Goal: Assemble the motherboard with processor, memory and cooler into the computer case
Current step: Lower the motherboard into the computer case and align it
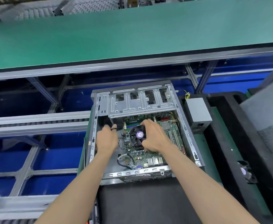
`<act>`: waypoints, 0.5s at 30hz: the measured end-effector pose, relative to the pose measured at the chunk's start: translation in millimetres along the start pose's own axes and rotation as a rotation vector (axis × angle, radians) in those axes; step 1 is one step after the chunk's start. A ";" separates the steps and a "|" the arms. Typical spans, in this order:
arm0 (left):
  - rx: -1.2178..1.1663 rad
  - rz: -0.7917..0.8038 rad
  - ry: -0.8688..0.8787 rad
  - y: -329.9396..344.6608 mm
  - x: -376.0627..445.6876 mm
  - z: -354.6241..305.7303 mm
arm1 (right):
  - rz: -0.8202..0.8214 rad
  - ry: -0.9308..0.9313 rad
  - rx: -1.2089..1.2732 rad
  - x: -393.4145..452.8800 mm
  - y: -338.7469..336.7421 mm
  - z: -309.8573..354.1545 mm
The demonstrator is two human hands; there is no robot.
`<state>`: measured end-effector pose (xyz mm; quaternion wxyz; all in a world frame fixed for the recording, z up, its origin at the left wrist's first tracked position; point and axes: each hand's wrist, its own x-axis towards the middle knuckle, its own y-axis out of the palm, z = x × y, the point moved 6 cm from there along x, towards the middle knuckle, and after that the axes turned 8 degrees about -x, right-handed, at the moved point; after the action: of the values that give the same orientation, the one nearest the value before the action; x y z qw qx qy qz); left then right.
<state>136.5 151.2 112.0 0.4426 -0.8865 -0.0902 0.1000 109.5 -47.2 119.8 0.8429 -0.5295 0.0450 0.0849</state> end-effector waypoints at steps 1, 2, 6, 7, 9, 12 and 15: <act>-0.094 0.004 0.015 -1.4 1.1 -2.4 | 0.001 0.002 -0.003 0.0 -0.2 0.1; -0.187 0.030 0.011 -1.2 1.3 -3.6 | 0.003 0.004 -0.002 -0.2 -0.1 0.1; -1.000 0.076 -0.340 13.9 -4.8 7.2 | 0.002 0.007 -0.008 -1.3 0.5 -0.2; -1.228 0.076 -0.435 17.5 -8.2 7.8 | -0.002 0.007 -0.008 -1.1 0.6 -0.2; -1.513 0.115 -0.469 19.9 -10.3 3.1 | -0.004 0.009 -0.004 -1.1 0.6 0.0; -1.533 0.104 -0.379 10.7 -7.3 -3.6 | -0.001 0.006 -0.001 -1.5 -0.5 0.0; -1.014 0.061 -0.248 -1.4 -7.7 -4.0 | 0.008 0.001 -0.003 -1.8 -0.7 0.4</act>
<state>130.0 147.1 116.2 -0.0594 -0.9732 -0.1532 0.1610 107.9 -47.4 120.9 0.8418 -0.5304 0.0474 0.0879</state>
